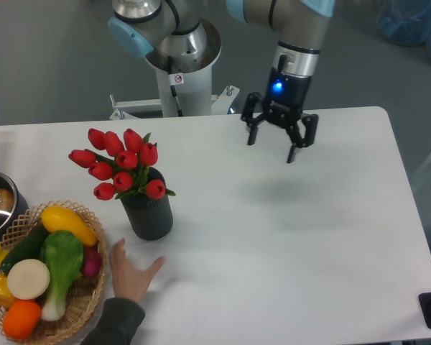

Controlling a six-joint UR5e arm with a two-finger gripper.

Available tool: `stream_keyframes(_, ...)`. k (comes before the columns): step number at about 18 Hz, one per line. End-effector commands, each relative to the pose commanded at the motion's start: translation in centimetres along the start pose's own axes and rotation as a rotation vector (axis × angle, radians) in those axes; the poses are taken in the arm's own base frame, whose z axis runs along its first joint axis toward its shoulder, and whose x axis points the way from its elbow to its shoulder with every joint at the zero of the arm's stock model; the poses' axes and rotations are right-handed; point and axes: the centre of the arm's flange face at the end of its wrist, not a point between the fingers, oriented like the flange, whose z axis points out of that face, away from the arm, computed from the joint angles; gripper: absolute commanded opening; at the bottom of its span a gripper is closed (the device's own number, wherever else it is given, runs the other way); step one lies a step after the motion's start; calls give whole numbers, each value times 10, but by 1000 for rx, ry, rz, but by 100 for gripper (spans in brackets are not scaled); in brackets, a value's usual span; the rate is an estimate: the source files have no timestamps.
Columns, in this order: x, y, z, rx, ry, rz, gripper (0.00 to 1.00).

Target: Insert the flowers into the vase

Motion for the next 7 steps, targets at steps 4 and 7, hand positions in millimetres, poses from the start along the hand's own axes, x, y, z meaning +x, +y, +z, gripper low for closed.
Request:
stream_keyframes(4, -6, 3, -10, -144, 12, 12, 100)
stream_keyframes(7, -8, 0, -28, -179, 59, 2, 100)
